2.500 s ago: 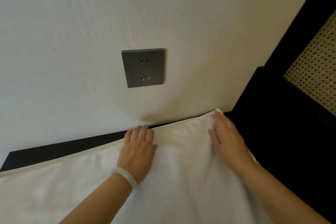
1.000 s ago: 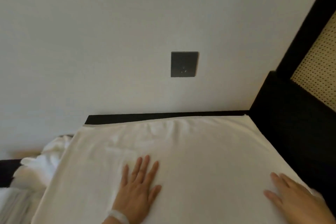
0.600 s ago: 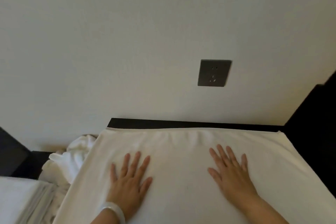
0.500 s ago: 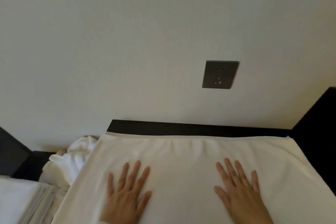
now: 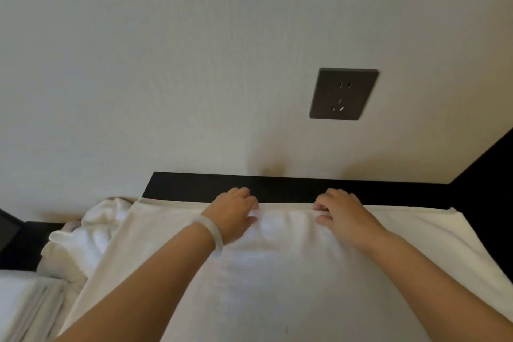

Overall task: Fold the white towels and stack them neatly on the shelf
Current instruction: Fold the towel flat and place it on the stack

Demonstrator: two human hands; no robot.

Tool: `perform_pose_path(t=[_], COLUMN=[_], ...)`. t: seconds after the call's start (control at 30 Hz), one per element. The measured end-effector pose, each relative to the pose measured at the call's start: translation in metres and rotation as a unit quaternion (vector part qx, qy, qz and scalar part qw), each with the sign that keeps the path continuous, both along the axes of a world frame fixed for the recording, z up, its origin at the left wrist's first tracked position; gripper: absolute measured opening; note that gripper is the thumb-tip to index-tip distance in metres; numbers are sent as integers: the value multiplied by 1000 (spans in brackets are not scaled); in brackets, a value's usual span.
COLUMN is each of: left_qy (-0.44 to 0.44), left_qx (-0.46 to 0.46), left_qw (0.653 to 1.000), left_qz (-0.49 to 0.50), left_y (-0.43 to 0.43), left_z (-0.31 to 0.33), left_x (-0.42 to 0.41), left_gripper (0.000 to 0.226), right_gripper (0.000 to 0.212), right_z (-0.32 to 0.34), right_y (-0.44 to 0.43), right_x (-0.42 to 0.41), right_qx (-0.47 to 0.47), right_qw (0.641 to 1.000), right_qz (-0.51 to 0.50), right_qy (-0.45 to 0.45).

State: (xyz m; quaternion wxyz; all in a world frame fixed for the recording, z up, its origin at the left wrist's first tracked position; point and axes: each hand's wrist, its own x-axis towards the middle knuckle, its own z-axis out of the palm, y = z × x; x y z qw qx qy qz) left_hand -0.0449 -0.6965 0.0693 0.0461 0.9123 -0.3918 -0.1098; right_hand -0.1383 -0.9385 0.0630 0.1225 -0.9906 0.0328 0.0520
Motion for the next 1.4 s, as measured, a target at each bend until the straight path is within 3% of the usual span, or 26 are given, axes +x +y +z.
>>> perform_pose_path(t=[0.2,0.3,0.37,0.6,0.73,0.9,0.97,1.03,1.13,1.2,1.23,1.3,1.4], left_qy=[32,70,81,84,137,126,124,122,117,116,121,139,126], left_qx=[92,122,105,-27,-10,-60,-16,39,32,31,34,50,108], left_qw=[995,990,991,996,990,989,991,990,989,989,988,985,982], left_qz=[-1,14,17,1,12,37,41,56,83,86,86,88,87], left_y=[7,18,27,50,66,77,75,72,81,91,96,106,128], left_z=[9,13,11,4,0,18,13,-2,-11,-9,-7,-4,-3], left_x=[28,36,42,40,45,59,64,67,71,73,74,77,89], left_gripper=[31,31,31,22,10,24,24,25,28,30,30,31,39], right_gripper=[19,23,25,13,22,25,22,16,20,30,38,49,54], right_z=[6,9,11,8,-1,24,16,0,-18,-25,-30,-46,-58], right_y=[-9,-14,-17,-25,-27,-36,-32,-23,-12,8,20,42,46], right_x=[12,17,17,2,-5,1,12,18,12,-1,-7,-16,-21], right_qx=[44,15,8,141,167,238,177,49,-118,-111,-79,-43,-29], right_qw=[996,994,992,985,984,970,983,994,986,976,979,989,995], right_qz=[-20,-9,-9,-52,-44,-48,-55,-84,-96,-56,-14,67,82], right_qy=[78,111,128,80,47,10,19,57,-71,-178,-188,-122,-56])
